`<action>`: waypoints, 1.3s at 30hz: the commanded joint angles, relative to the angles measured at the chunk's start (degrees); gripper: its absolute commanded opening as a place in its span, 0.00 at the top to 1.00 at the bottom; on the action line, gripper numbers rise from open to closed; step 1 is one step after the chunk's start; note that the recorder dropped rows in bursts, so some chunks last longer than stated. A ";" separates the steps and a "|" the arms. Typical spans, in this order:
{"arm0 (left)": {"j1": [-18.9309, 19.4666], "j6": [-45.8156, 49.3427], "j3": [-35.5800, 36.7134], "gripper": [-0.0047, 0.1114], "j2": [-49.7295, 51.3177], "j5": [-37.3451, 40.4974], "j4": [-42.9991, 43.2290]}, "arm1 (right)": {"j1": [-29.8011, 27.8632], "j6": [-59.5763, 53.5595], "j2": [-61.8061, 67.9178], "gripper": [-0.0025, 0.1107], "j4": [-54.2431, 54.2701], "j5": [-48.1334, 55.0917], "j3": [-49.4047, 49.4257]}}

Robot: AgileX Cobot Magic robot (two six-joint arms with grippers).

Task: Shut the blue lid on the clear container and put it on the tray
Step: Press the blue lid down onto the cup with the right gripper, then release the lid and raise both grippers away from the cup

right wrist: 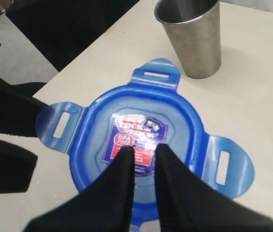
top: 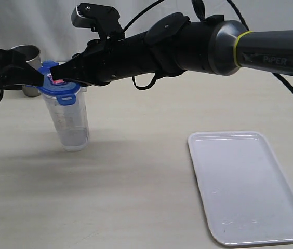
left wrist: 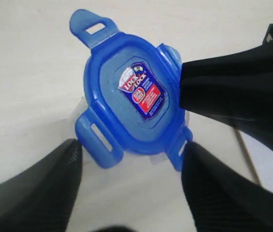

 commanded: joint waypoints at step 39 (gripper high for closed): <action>0.05 47.72 17.79 0.96 -14.13 -6.51 -13.76 | -12.47 18.55 -9.69 0.84 -25.48 8.11 2.78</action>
